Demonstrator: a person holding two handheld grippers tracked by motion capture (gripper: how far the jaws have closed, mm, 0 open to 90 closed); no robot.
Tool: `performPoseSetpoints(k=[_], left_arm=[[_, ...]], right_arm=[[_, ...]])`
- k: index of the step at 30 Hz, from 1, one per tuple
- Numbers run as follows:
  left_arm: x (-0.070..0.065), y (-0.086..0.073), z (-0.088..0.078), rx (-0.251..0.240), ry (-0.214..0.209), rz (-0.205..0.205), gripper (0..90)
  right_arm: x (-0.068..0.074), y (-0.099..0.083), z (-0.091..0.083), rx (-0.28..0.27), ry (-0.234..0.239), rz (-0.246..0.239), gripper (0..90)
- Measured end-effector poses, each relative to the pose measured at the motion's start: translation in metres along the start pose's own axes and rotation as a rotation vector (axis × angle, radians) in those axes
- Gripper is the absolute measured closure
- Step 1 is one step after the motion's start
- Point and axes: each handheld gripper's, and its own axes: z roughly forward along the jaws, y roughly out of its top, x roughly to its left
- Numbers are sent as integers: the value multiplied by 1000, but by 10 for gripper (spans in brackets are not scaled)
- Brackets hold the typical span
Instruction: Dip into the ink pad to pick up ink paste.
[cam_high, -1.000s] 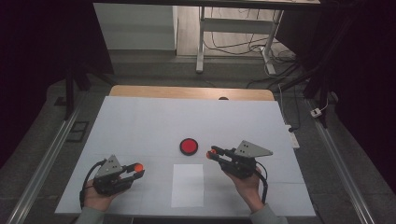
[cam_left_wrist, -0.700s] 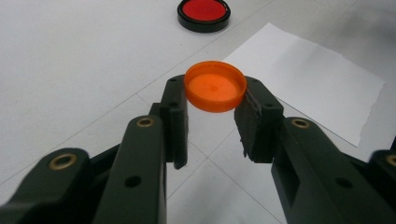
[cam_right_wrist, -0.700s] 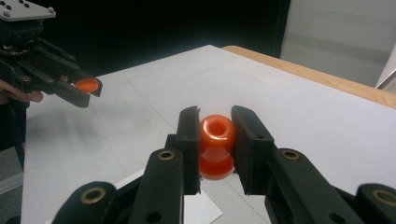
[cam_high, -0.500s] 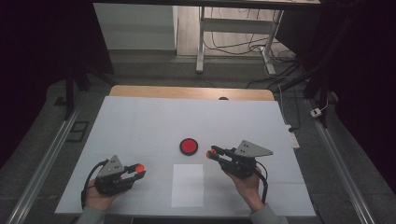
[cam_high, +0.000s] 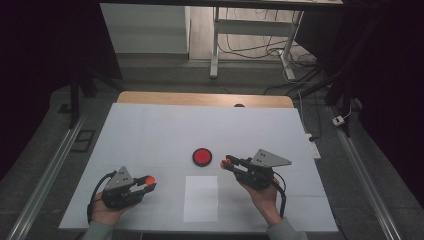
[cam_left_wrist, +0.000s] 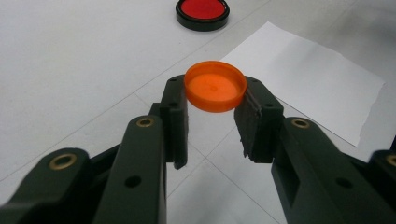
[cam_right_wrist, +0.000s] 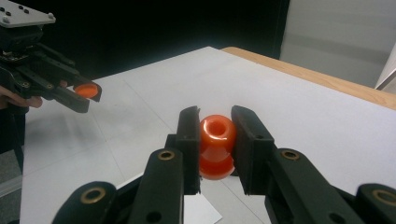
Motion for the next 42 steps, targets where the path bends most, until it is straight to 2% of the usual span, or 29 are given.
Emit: performPoseSetpoints(k=[13, 18, 32, 42], left_arm=[[0, 1, 2, 5, -4, 2, 655], [-1, 1, 2, 0, -1, 11, 655], [1, 0, 3, 8, -7, -2, 655], [2, 0, 3, 8, -7, -2, 655]], right_arm=[[-1, 5, 12, 22, -1, -9, 729], [-2, 5, 17, 31, -3, -5, 729], [-9, 6, 35, 48, -11, 26, 729], [-12, 9, 47, 68, -13, 28, 729]])
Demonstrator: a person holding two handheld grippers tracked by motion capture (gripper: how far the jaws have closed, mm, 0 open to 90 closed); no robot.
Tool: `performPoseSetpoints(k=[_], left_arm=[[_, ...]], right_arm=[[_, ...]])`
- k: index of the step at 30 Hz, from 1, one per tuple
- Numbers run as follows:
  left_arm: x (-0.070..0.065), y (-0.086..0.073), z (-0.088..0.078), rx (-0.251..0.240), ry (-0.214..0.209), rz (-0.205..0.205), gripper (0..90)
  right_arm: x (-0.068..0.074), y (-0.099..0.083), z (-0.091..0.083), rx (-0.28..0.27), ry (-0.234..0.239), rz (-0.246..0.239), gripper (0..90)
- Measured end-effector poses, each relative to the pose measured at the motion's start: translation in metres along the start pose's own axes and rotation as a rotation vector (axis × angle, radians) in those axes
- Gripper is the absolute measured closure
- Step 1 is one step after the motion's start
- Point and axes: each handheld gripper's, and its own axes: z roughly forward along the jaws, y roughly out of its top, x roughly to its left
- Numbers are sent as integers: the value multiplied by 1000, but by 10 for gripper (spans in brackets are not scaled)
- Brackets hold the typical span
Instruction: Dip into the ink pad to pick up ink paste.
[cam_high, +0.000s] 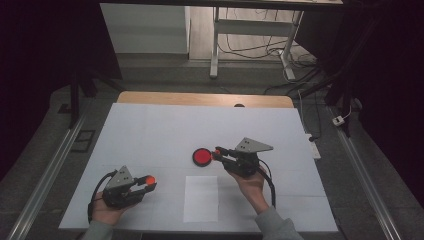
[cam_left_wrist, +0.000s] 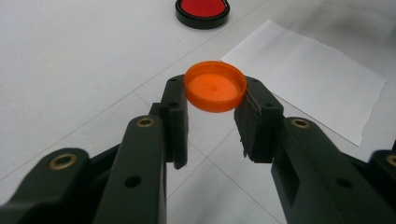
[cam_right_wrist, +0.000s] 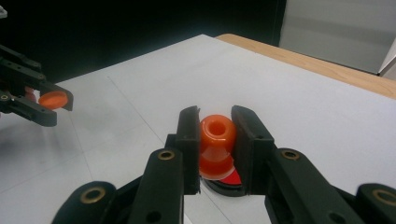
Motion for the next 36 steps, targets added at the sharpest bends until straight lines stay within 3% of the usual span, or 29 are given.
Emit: performPoseSetpoints(k=[21, 36], left_arm=[[0, 0, 1, 1, -1, 0, 655], [1, -1, 2, 3, -3, 2, 655]], right_arm=[[-7, 2, 22, 21, -13, 21, 729], [-11, -2, 45, 97, -20, 28, 729]])
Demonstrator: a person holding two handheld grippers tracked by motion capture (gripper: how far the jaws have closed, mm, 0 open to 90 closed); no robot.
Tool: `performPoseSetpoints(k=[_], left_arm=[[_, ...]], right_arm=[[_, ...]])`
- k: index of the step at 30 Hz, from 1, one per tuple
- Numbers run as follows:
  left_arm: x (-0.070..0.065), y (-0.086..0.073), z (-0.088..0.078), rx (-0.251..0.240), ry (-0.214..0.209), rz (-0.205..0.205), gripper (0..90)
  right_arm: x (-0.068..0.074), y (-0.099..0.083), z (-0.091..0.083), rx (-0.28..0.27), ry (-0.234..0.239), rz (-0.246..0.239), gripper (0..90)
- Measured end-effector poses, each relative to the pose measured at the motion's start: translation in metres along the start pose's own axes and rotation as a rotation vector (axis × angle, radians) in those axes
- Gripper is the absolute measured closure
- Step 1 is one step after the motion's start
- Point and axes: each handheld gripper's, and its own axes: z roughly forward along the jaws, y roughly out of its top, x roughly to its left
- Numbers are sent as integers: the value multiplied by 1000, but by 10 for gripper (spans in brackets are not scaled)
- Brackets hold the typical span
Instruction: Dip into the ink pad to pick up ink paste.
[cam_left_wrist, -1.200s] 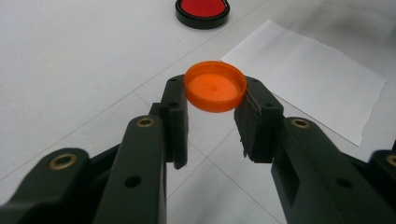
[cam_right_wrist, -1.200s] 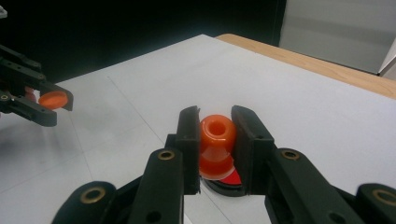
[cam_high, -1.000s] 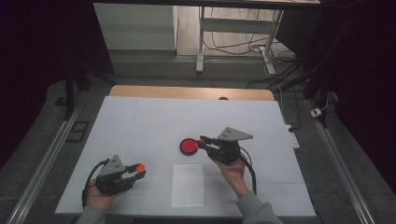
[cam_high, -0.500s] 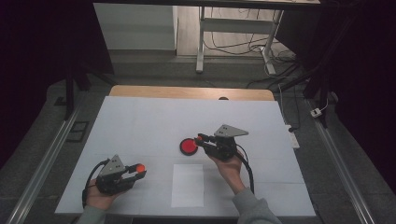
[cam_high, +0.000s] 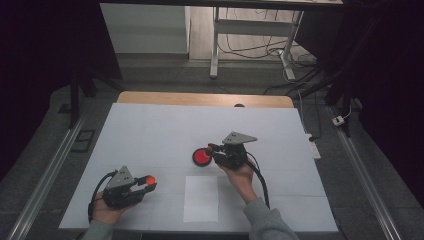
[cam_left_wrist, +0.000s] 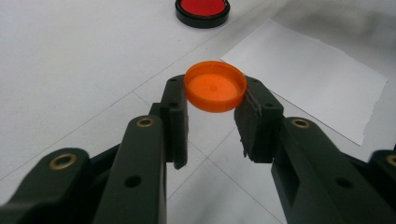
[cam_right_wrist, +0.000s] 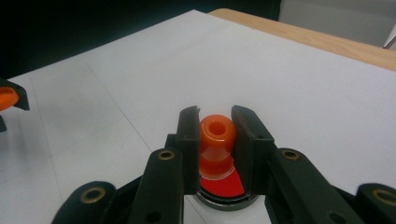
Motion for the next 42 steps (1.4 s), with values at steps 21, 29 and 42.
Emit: performPoseSetpoints(k=[21, 29, 42], left_arm=[[0, 0, 1, 3, -6, 12, 655], [0, 0, 0, 3, -5, 13, 654], [0, -1, 1, 7, -7, 14, 655]], right_arm=[[-6, -3, 29, 74, -35, -7, 729], [-8, -9, 40, 90, -44, 2, 729], [-8, -15, 49, 102, -51, -2, 729]])
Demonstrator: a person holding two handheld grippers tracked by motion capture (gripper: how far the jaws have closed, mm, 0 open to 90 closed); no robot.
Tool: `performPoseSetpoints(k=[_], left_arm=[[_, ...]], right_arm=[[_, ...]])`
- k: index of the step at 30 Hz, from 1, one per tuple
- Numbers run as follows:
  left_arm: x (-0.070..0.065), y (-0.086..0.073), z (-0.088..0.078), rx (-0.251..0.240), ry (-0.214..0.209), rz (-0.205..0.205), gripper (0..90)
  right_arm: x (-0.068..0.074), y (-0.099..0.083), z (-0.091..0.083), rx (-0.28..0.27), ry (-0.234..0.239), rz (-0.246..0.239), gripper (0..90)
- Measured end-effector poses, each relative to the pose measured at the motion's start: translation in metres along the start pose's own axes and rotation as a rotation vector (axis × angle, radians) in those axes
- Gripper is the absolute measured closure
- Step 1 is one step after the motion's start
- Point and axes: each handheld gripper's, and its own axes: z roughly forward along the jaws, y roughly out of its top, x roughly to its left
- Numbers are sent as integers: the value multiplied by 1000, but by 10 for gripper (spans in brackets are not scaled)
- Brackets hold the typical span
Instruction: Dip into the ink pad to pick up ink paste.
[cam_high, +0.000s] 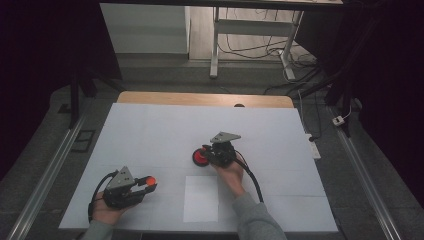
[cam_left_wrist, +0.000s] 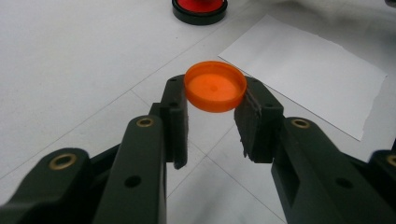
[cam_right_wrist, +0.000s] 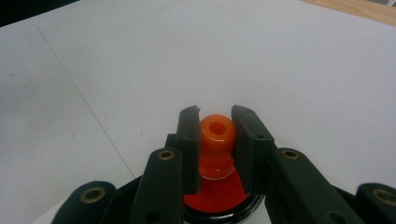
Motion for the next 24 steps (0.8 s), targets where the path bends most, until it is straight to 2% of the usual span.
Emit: performPoseSetpoints(k=[10, 12, 15, 24], left_arm=[[-1, 0, 1, 7, -1, 4, 655], [0, 0, 1, 6, -1, 4, 655], [-1, 0, 1, 6, -2, 5, 655], [-2, 0, 1, 9, -4, 8, 654]], right_arm=[[2, -3, 5, 26, -11, -24, 729], [3, -4, 5, 13, -13, -19, 729], [4, -3, 4, 31, -24, -45, 730], [7, -6, 5, 20, -37, -58, 732]])
